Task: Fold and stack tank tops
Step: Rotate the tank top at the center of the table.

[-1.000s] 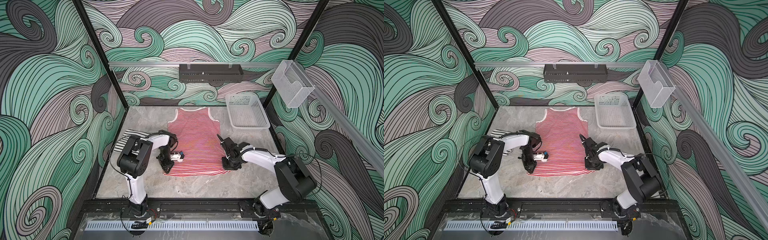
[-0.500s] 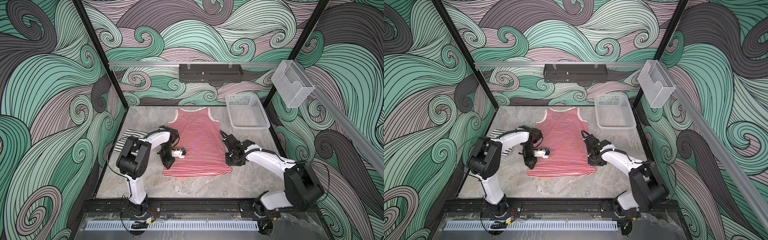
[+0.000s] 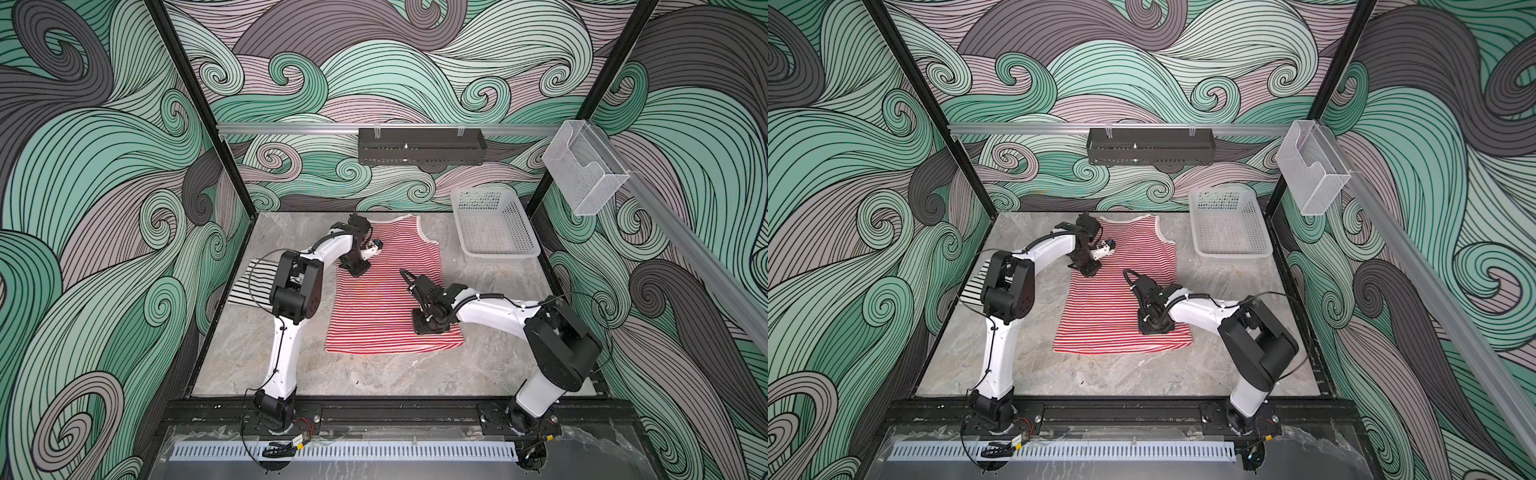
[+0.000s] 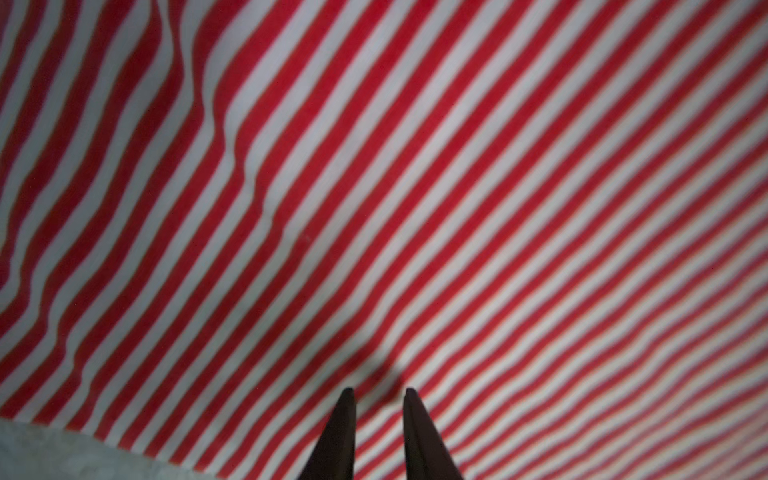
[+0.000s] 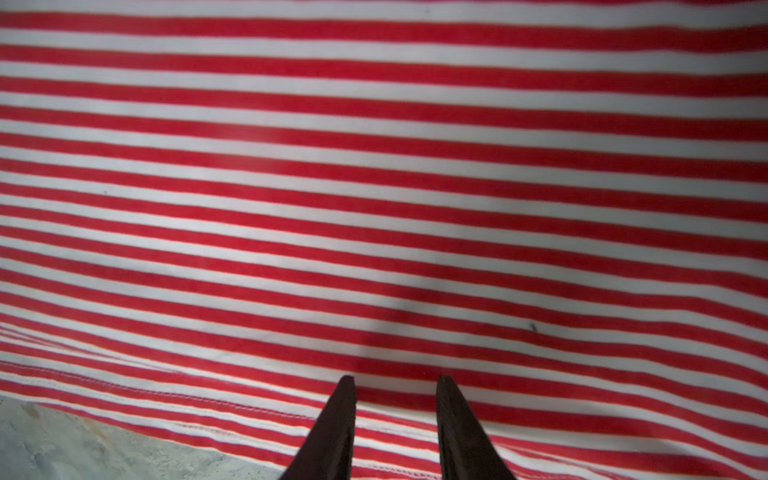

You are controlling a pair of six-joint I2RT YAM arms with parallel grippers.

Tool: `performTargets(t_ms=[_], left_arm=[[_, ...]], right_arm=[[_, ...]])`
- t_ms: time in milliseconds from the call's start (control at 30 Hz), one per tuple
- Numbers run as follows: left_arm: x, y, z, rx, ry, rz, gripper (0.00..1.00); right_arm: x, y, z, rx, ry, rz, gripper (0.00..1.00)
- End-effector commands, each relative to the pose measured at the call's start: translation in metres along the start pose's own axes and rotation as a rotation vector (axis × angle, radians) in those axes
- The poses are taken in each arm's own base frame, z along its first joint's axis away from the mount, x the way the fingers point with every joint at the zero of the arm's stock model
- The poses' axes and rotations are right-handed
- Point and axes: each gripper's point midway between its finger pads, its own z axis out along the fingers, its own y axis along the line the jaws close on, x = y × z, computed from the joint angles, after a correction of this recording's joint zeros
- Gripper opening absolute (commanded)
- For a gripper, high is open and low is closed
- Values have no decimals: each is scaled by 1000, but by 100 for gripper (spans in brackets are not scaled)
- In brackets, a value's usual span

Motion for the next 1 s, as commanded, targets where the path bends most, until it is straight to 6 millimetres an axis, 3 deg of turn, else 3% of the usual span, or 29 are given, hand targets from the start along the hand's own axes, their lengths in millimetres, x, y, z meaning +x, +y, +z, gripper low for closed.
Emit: performTargets(t_ms=[0,267,467,600,733,900,967], left_arm=[[-12,25,3,-103,-3,-35,24],[36,11,8,-122,92,3,23],[85,-19,-3,-66,174,14,23],[116,-51,-13,22,246,61,23],[139,-97,-29,150,287,123,23],[156,-146,-51,239,311,269,23],[156,-162,-64,294,304,293,23]], right_arm=[[4,0,5,-5,6,38,35],[14,-45,14,73,53,82,37],[-9,-84,13,72,60,159,38],[-45,-112,10,100,17,198,38],[-95,-128,6,123,-52,228,38],[-150,-139,-4,156,-122,231,39],[-164,-139,-14,157,-131,219,39]])
